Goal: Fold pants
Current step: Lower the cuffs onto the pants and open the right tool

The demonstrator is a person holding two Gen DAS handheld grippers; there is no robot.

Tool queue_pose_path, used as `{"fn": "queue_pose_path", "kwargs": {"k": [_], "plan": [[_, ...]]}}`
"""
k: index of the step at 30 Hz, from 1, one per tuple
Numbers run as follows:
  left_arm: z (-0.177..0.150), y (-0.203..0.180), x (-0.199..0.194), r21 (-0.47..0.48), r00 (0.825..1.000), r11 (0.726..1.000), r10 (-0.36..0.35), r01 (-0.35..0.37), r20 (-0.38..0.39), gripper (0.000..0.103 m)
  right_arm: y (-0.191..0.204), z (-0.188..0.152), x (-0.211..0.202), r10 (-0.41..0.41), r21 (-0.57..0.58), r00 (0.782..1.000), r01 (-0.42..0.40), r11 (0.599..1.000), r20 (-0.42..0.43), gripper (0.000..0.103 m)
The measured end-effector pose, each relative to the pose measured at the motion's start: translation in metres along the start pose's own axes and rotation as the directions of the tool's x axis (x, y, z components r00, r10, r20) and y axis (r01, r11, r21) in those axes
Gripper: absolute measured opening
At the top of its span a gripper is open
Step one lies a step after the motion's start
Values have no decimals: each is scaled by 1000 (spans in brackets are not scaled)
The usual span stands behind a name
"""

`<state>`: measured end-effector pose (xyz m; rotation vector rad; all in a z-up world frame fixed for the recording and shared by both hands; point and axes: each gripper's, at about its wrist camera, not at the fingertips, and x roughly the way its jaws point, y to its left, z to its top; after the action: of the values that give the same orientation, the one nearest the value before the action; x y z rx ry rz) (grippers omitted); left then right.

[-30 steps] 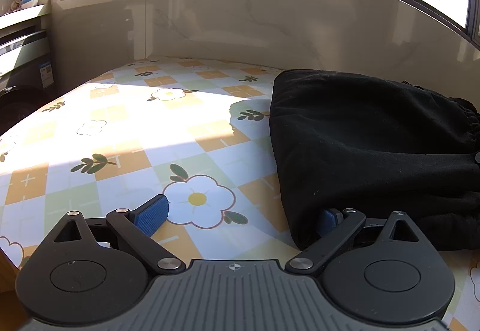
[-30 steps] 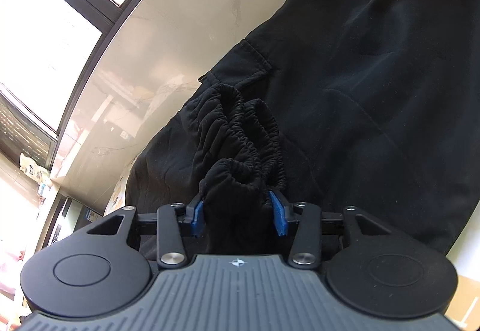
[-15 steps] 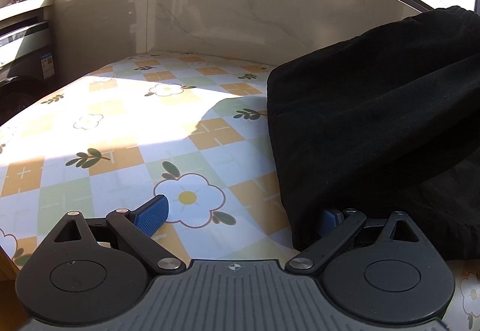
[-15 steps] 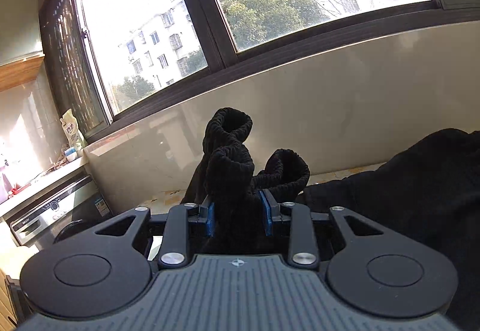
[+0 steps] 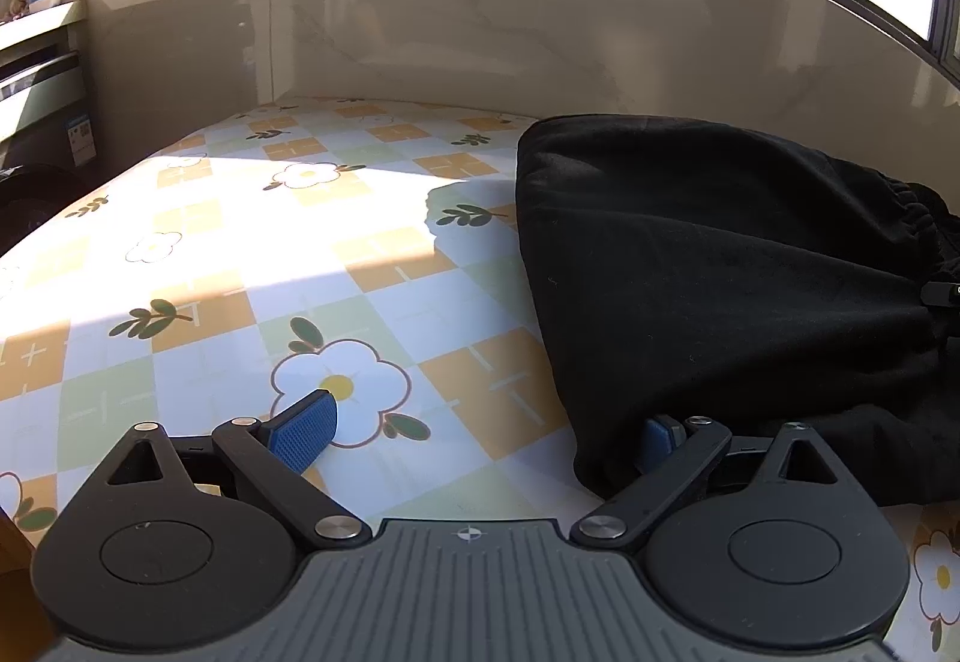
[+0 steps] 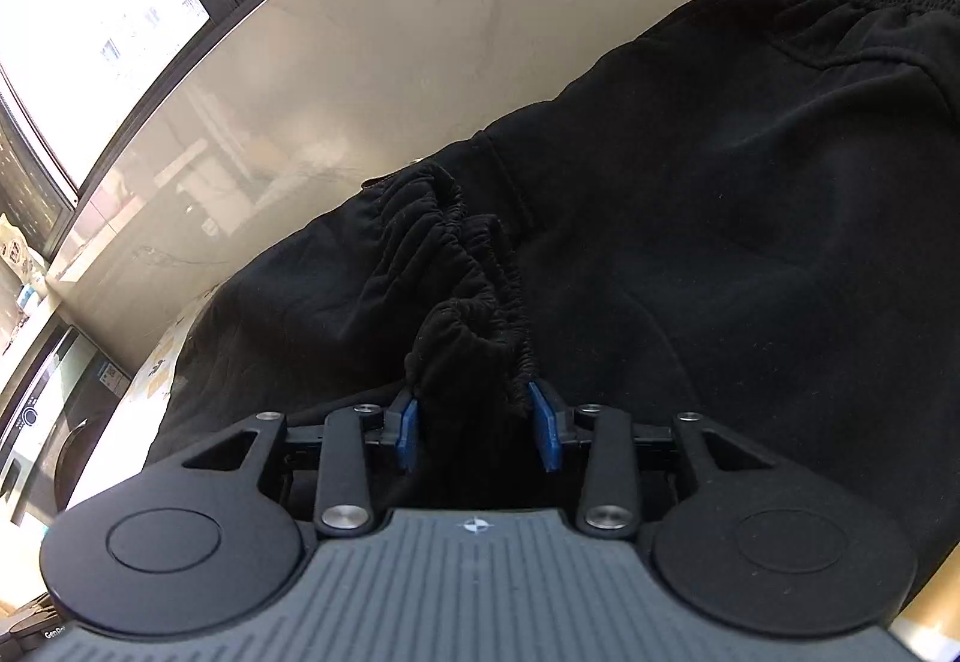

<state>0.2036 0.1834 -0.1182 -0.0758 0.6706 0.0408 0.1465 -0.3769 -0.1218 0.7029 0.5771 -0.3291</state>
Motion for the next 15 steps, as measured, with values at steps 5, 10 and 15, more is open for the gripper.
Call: {"fn": "queue_pose_path", "kwargs": {"k": [5, 10, 15], "plan": [[4, 0, -12, -11, 1000, 1000, -15, 15, 21, 98, -17, 0, -9, 40, 71, 999, -41, 997, 11, 63], [15, -4, -35, -3, 997, 1000, -27, 28, 76, 98, -18, 10, -26, 27, 61, 998, -30, 998, 52, 85], [29, -7, -56, -2, 988, 999, -39, 40, 152, 98, -20, 18, -43, 69, 76, 995, -74, 994, 77, 90]]}}
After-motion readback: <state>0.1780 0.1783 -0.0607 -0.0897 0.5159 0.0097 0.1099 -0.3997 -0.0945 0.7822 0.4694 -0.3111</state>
